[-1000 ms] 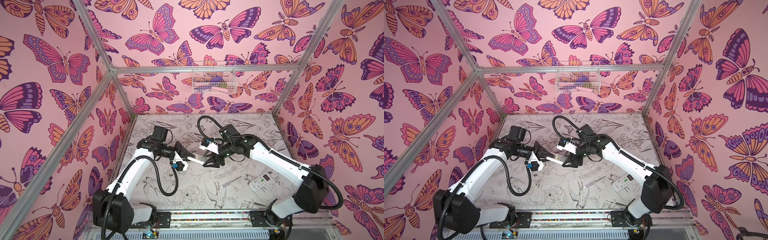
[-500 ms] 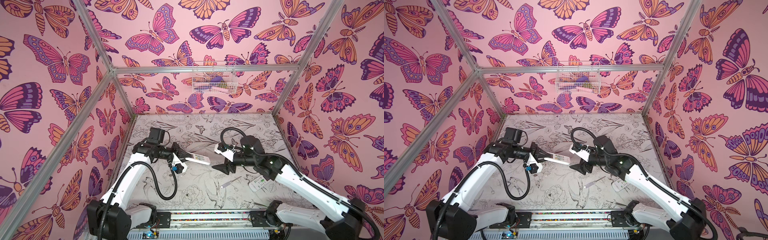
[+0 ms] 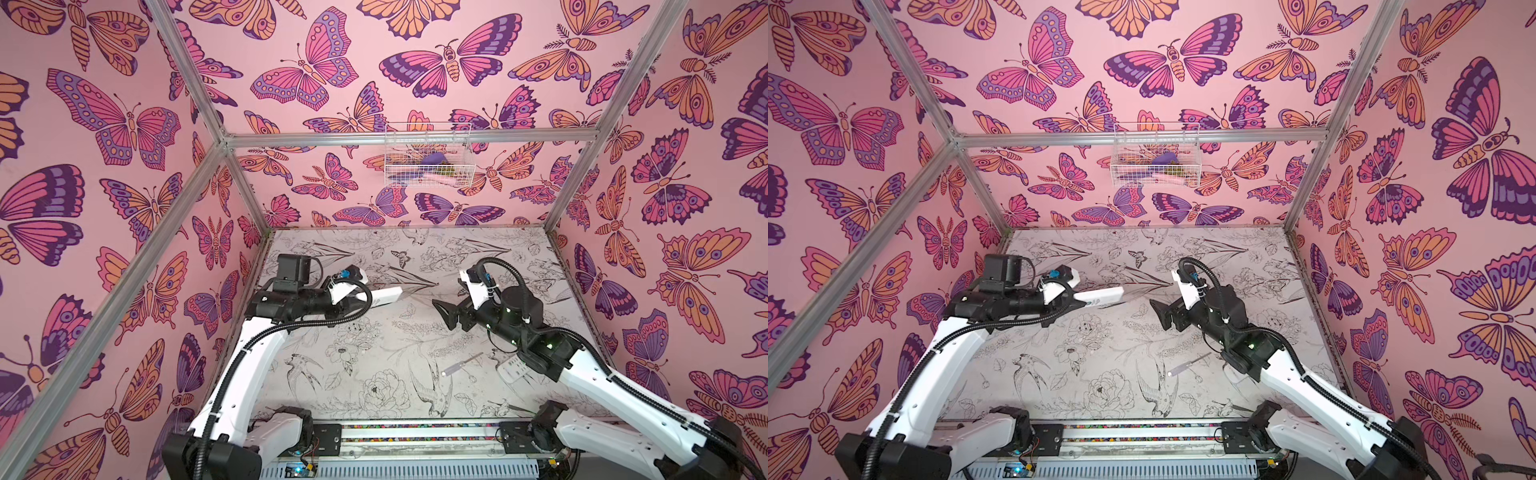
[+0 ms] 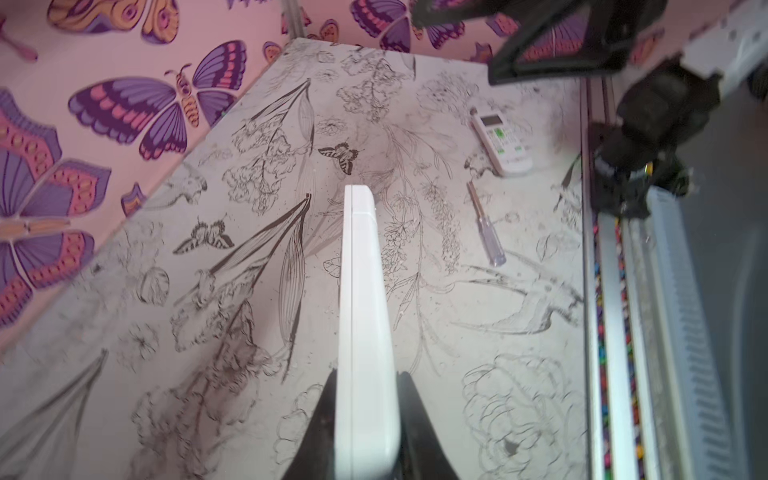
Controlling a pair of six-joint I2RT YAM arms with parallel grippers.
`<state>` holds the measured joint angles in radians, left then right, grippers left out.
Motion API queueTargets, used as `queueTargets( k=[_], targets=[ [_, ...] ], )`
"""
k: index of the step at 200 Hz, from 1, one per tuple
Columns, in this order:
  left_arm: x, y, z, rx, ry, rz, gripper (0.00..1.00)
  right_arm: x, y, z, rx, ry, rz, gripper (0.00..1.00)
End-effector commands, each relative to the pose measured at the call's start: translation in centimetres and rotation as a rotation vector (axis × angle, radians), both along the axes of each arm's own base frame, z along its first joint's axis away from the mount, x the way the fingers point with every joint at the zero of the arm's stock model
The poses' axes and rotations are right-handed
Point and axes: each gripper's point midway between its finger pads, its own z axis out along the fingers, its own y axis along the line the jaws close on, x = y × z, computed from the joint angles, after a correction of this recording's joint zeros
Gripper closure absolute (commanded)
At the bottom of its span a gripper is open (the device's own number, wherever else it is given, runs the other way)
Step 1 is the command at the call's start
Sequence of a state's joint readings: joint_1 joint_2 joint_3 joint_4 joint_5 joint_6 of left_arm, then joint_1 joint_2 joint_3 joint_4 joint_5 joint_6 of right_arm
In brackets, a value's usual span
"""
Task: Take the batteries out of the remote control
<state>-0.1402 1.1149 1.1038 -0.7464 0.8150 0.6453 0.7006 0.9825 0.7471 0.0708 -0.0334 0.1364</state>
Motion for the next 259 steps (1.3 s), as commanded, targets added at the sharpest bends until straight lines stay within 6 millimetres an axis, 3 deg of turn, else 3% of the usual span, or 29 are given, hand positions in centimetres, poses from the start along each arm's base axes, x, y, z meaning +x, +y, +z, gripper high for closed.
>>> queueTargets(
  k=[1,26,49,90,115,166,223,259],
  targets=[
    [0.6,-0.3,-1.2,-0.168,0.34,0.193,1.0,1.7,0.5,1.1,0.129,0.046,-0.041,0.01],
    [2.1,-0.4,-2.1,-0.291,0.497,0.242,1.0,2.7,1.2,0.1,0.179,0.165,-0.023,0.01],
    [3.5,0.9,-3.8,-0.338,0.567,0.32,1.0,3.6,0.8,-1.9,0.25,0.301,-0.053,0.01],
    [2.9,0.3,-6.3,-0.41,0.666,0.317,1.0,3.7,1.4,-5.5,0.309,0.448,-0.067,0.04],
    [3.1,0.2,-7.1,-0.433,0.685,0.333,1.0,3.0,2.1,-6.6,0.324,0.519,-0.029,0.06],
    [2.5,0.2,-8.6,-0.461,0.706,0.373,1.0,2.5,1.7,-7.1,0.305,0.541,-0.041,0.08],
    [2.5,-0.5,-9.7,-0.512,0.77,0.351,1.0,3.5,2.3,-7.3,0.297,0.55,-0.025,0.09],
    [2.1,-0.5,-8.8,-0.538,0.759,0.335,1.0,4.2,4.5,-7.2,0.335,0.611,0.063,0.12]
  ],
)
